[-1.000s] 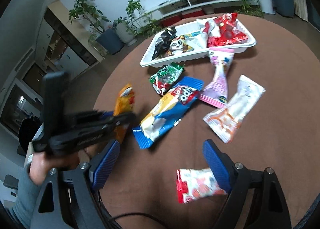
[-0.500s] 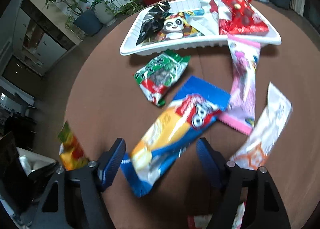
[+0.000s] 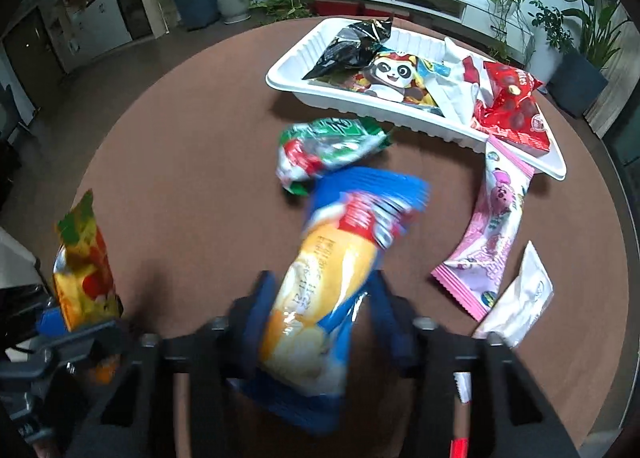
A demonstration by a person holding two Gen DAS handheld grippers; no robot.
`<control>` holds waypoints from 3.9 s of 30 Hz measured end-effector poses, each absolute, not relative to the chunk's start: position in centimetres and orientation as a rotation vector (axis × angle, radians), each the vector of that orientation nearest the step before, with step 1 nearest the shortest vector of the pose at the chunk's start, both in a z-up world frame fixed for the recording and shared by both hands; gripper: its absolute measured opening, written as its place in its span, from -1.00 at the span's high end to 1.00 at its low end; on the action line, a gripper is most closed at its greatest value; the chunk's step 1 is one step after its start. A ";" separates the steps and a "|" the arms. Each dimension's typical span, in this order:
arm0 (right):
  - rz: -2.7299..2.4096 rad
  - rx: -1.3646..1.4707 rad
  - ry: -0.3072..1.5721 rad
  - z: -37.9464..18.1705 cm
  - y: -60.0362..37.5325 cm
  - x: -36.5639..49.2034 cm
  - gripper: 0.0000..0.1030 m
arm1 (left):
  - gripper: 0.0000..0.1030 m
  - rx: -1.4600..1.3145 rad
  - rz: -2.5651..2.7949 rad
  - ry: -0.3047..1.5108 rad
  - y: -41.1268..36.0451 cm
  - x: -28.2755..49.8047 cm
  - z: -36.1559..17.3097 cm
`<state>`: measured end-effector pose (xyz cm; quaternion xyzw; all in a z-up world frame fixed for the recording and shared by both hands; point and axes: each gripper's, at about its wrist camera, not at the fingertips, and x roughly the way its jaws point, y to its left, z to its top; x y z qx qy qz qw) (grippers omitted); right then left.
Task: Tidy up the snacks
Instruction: 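Grasp the orange bar with the left gripper while the right grasps the blue cake packet, then carry the orange bar and blue cake packet into the tray with both grippers, then open both grippers and withdraw from the tray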
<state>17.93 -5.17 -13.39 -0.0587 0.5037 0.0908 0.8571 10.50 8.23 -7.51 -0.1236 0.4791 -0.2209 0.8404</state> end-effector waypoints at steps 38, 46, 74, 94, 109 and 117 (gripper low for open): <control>0.308 0.487 0.916 -7.3 -21.5 10.9 0.46 | 0.66 -0.359 -0.555 0.985 6.5 14.0 -3.9; 0.197 0.499 0.797 -2.8 -27.3 15.0 0.46 | 0.66 -0.294 -0.544 0.920 5.0 22.1 1.2; 0.178 0.180 0.962 -6.8 -19.6 36.4 0.46 | 0.66 -0.067 -0.416 1.077 -7.7 42.3 -5.4; 0.147 0.130 1.001 -9.4 -18.9 37.5 0.26 | -0.11 -0.105 -0.370 1.070 -6.4 42.6 -7.1; 0.169 0.200 0.927 -6.7 -20.0 35.1 -0.27 | -0.46 -0.169 -0.397 0.999 -4.5 39.2 -3.6; 0.216 0.254 0.879 -5.0 -20.3 31.9 -0.55 | -0.73 -0.159 -0.453 0.983 -3.2 34.9 -1.3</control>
